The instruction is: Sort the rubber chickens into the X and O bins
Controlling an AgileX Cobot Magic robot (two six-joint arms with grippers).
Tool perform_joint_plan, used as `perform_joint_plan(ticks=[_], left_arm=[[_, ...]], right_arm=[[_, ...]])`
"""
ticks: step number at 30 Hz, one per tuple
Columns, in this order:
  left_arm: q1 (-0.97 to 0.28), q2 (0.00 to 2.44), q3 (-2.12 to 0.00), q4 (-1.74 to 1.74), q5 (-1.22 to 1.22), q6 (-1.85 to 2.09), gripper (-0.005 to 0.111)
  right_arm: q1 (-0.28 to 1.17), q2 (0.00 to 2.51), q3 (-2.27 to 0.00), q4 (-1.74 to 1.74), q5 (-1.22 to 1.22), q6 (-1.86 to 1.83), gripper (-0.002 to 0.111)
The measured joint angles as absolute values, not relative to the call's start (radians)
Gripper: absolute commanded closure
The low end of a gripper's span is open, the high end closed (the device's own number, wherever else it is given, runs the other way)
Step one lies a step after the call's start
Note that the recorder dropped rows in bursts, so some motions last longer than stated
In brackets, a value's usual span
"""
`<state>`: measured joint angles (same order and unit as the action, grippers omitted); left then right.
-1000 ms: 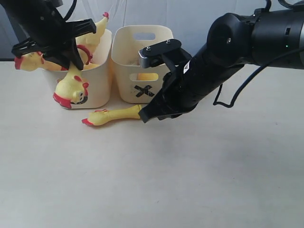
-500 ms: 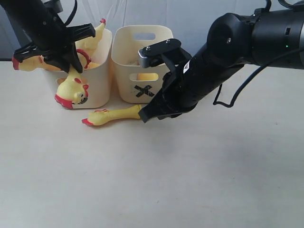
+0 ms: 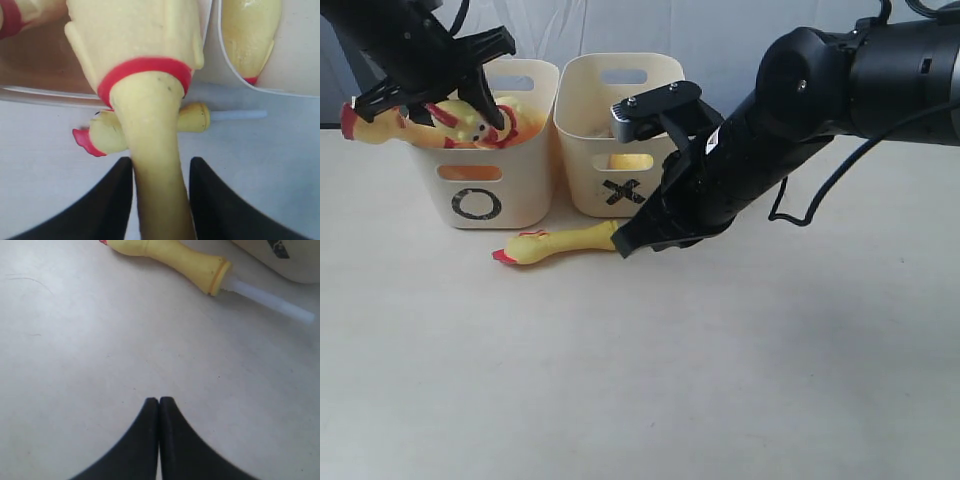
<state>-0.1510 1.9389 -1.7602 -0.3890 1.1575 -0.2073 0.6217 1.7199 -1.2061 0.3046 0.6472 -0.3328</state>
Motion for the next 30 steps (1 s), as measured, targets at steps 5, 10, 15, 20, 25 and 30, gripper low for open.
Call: perform_joint_plan(ticks=[5,10,15,20,25,30], left_arm=[[-0.151,1.939,-1.811,-0.393,1.148,-0.204,0.069],[-0.151,1.939,-1.904,-0.303,1.21,-0.201,0.043],[-0.151,1.92,-1.919,-0.259,1.217,-0.181,0.041],[-0.151,1.878,-1.919,-0.224,1.219,-0.122,0.051],[-0.151,1.824,-1.919,-0.158,1.219,-0.059,0.097],[-0.151,1.751,-1.919,-0.099,1.221,-0.03,0.107]], right_arm=[[0.622,1.72,-1.206,0.305,0.647,-0.333,0.109],[0.622,1.72,-1.206,0.305,0.647,-0.333,0.109],[0.622,1.72,-1.206,0.313,0.647,-0.333,0.109],[0.622,1.72,-1.206,0.315,0.647,-0.333,0.109],[0.622,1.72,-1.206,0.312,0.647,-0.337,0.109],[0.622,1.72,-1.206,0.285,0.657,-0.34,0.109]])
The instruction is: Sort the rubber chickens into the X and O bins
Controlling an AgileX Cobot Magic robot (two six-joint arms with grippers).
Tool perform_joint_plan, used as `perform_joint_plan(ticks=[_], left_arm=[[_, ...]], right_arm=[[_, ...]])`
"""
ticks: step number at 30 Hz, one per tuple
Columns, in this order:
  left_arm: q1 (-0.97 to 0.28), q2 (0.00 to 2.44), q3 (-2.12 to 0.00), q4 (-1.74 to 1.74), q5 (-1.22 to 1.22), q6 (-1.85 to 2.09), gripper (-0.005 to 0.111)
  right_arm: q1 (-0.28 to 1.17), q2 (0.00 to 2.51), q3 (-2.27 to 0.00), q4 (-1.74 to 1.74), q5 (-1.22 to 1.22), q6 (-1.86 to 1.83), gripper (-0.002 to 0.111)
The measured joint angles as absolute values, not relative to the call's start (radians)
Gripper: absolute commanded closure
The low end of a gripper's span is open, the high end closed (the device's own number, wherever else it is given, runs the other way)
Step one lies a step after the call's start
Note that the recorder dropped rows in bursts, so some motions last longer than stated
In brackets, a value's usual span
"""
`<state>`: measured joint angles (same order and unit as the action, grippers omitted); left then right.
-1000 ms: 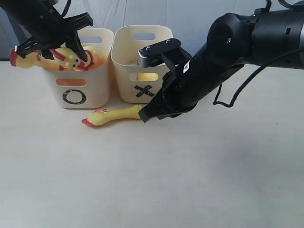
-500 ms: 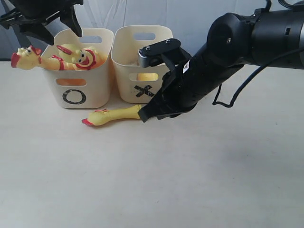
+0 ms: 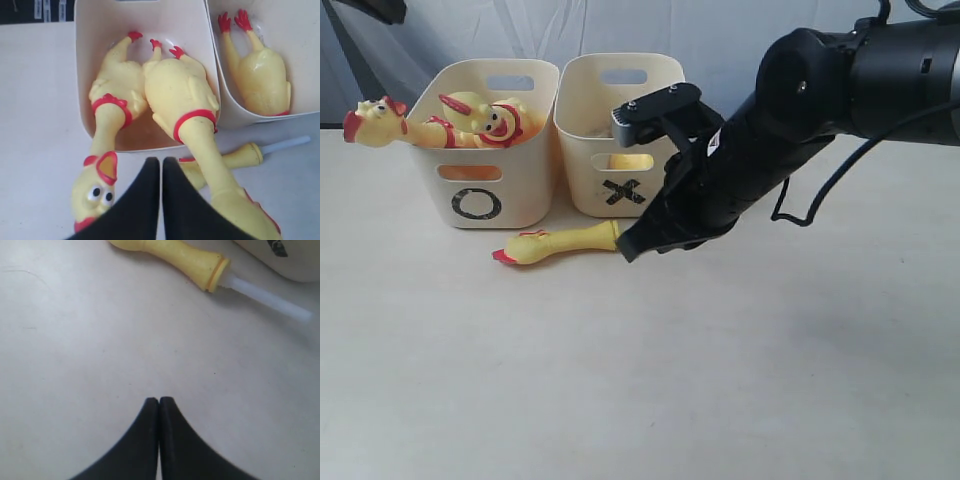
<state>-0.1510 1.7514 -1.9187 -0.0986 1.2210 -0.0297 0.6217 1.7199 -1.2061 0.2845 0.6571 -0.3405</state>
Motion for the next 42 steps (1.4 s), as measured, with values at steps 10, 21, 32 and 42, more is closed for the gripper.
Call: perform_joint_plan(ticks=[10,21,32,42], left_arm=[[-0.211,1.53,-1.835,0.0,1.165,0.0,0.107],[-0.37,1.15,-1.393,0.058,0.941,0.0,0.107],[-0.376,0.765,-0.97,0.067,0.798,0.008,0.107],[-0.376,0.56,-0.771,0.083,0.777,0.012,0.107]], right_arm=[[0.622,1.72,-1.206,0.267,0.664,-0.466,0.109],[0.622,1.742,-1.206,0.275,0.604,-0.797,0.109],[0.622,1.831,-1.206,0.417,0.499,-1.095,0.109],[0.734,1.862,-1.206,0.445,0.376,-1.314,0.109]])
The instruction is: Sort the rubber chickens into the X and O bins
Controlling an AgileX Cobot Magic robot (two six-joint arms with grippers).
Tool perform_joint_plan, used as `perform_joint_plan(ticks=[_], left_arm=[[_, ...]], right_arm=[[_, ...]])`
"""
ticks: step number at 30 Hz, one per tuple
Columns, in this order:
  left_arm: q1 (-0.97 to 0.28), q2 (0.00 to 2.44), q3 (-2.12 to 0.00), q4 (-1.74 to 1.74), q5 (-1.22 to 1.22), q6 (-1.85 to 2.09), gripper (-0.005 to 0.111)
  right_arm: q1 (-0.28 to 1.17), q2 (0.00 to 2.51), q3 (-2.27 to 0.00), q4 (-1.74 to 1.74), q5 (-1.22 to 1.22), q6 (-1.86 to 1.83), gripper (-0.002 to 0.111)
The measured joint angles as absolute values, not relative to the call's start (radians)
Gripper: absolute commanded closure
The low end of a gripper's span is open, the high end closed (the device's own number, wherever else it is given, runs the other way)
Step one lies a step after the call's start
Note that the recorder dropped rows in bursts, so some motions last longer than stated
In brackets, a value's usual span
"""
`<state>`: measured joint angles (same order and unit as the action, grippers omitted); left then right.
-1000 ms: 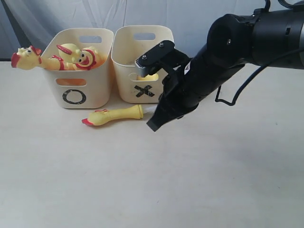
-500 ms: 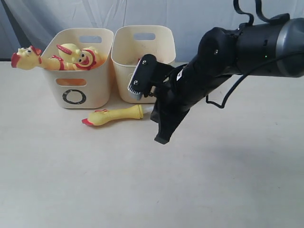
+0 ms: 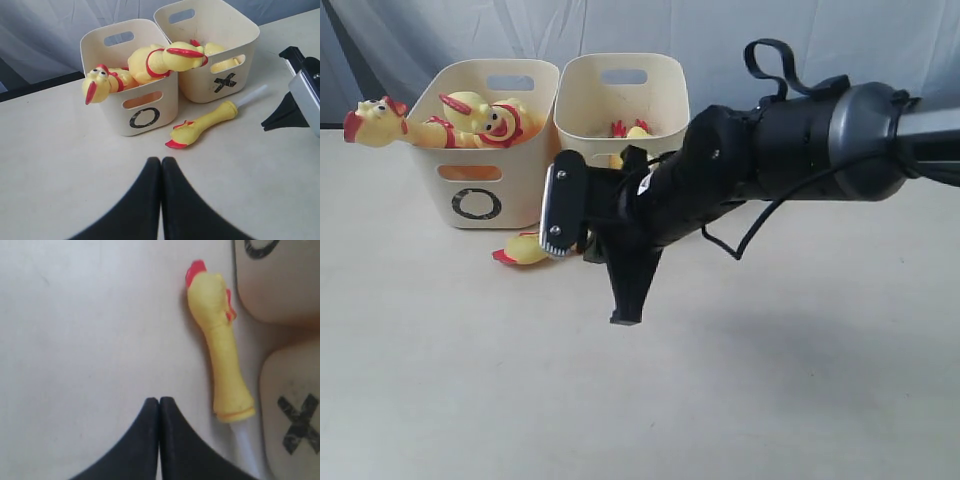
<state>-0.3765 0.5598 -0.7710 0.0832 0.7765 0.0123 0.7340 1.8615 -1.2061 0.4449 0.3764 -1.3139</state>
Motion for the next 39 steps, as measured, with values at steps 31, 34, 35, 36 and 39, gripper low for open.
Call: perform_joint_plan(ticks=[31,34,35,36,39], left_arm=[[-0.376,0.398,-0.667,0.096,0.728,0.009,0.107],[-0.376,0.398,-0.667,0.096,0.728,0.009,0.107],[-0.376,0.398,-0.667,0.096,0.728,0.009,0.107],[-0.376,0.398,-0.667,0.096,0.728,0.007,0.107],[-0.376,0.398,-0.667,0.096,0.728,0.007,0.107]], right_arm=[[0.791,2.196,-1.293,0.362,-0.172,-1.335,0.056],[0.791,2.22,-1.321,0.362,-0.178,-1.335,0.056],[0.791,2.227,-1.329,0.362,-0.178,-1.335,0.056],[0.791,2.234,-1.34,0.362,-0.179,-1.335,0.057],[0.791,2.255,-1.367,0.362,-0.181,-1.335,0.059]])
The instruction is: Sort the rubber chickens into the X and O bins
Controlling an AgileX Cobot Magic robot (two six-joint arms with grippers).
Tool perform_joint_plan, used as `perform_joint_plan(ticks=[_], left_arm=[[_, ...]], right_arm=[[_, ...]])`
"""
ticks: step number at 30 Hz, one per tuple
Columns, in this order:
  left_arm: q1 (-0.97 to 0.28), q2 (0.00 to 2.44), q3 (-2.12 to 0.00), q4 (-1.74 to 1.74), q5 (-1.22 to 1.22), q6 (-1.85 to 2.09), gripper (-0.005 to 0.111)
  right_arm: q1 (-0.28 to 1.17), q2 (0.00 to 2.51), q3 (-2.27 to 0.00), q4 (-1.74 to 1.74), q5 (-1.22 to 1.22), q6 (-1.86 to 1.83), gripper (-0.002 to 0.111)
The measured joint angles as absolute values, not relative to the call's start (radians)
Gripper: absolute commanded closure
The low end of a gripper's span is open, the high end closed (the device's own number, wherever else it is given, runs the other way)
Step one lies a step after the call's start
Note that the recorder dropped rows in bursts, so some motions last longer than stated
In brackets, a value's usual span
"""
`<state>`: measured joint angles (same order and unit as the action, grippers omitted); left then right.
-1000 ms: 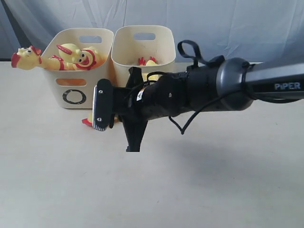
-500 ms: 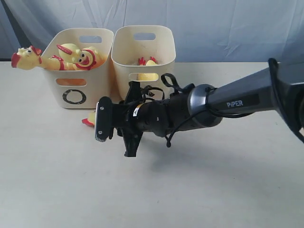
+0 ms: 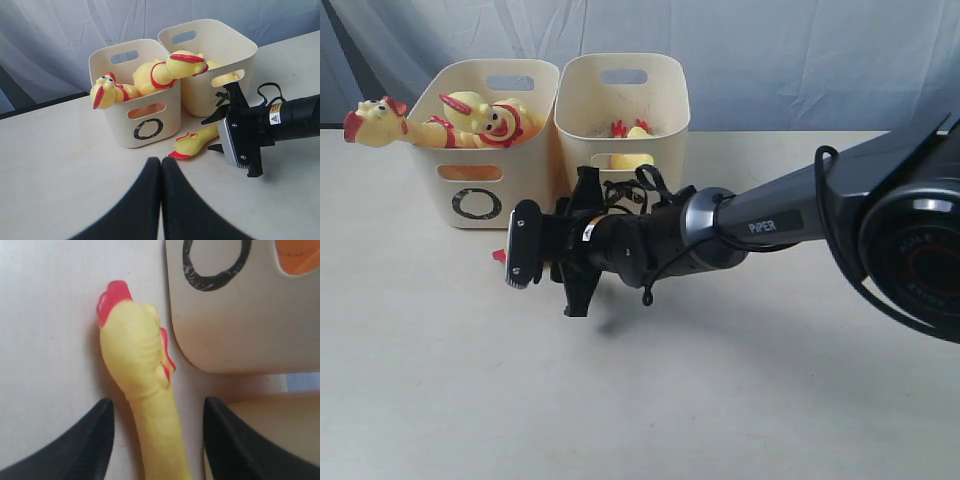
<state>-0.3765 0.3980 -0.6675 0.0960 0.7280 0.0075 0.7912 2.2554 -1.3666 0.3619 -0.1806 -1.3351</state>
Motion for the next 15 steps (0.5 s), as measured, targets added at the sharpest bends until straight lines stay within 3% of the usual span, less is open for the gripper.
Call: perform_joint_plan(ticks=[15], left_arm=[[-0.376,0.398,-0.667,0.092,0.728,0.007,0.107]], right_arm=[[0.762,2.281,-1.376,0.388,-0.185,-1.335,0.06]])
